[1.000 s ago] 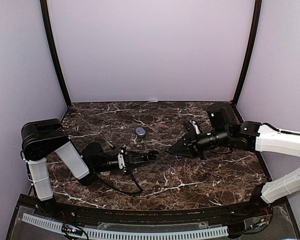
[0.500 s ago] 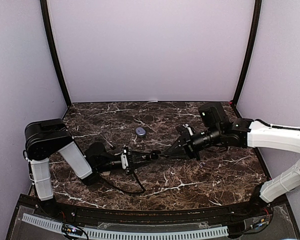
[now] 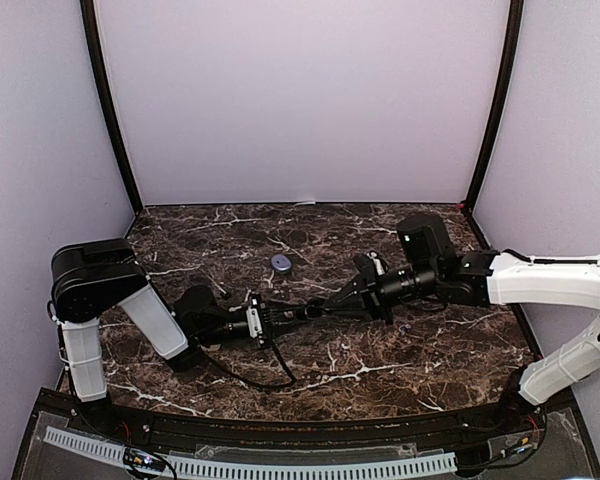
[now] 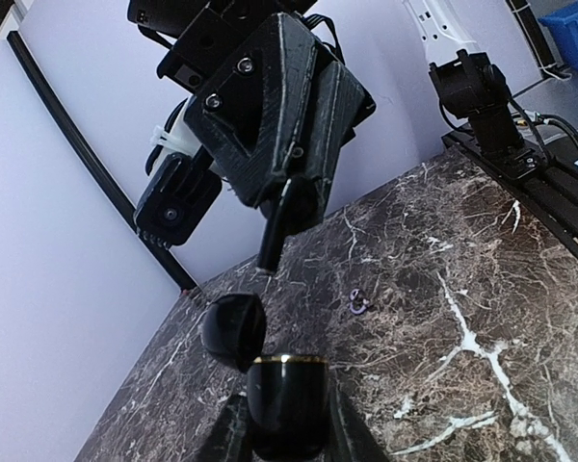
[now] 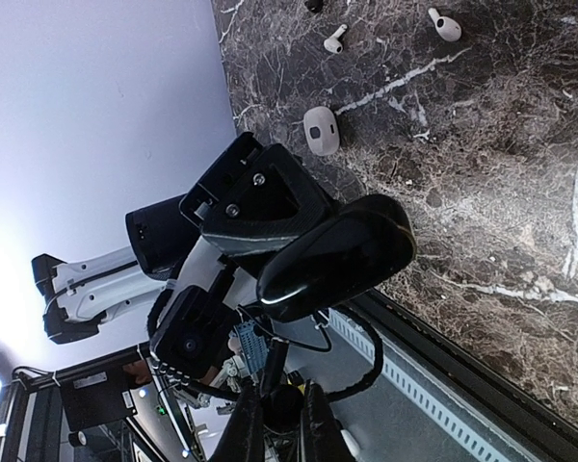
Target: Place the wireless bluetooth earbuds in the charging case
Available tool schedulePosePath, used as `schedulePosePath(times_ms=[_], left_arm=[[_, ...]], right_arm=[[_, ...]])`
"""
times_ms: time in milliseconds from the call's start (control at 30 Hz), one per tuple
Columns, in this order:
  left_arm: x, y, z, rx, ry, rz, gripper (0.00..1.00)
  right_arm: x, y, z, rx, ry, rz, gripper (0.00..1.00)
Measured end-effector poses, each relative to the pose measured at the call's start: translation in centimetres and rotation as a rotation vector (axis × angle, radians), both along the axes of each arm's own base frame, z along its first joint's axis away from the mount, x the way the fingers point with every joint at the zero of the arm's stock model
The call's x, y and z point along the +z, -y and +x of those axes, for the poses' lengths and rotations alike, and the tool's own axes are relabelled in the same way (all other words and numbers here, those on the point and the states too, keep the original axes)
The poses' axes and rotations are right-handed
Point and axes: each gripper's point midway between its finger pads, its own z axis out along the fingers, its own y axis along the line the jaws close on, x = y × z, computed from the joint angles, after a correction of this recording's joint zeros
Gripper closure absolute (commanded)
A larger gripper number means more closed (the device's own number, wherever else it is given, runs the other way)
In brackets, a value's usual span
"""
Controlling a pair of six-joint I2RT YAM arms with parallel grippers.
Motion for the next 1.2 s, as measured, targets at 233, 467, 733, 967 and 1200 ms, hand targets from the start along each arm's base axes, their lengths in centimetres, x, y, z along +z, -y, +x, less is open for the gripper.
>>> schedulePosePath(times_ms=[233,467,733,967,1200], left_arm=[[0.0,0.1,-0.2,-0.004,-0.036,-0.007,0.83],[0.0,0.3,-0.4,-0.011,-0.054,-0.01,0.83],[0.0,0.3,-0.3,-0.001,-0.085,-0.017,0.83],[-0.1,0.2,0.1,0.019,-0.109,-0.023,0.83],[-0.1,0.1,0.5,0.04,-0.132,-0.028,0.83]], right_arm=[[-0.6,-0.2,0.6,-0.023,0.008,0.003,1.0],[-1.1,-0.5,1.0,-0.032,0.01,-0.004,1.0],[-1.6,-0.5,1.2,-0.033,0.021,-0.016,1.0],[-1.7,-0.4,1.4,-0.037,0.047,-0.027,1.0],[-1.3,-0.1,1.4,-0.047,0.089,-0.045,1.0]])
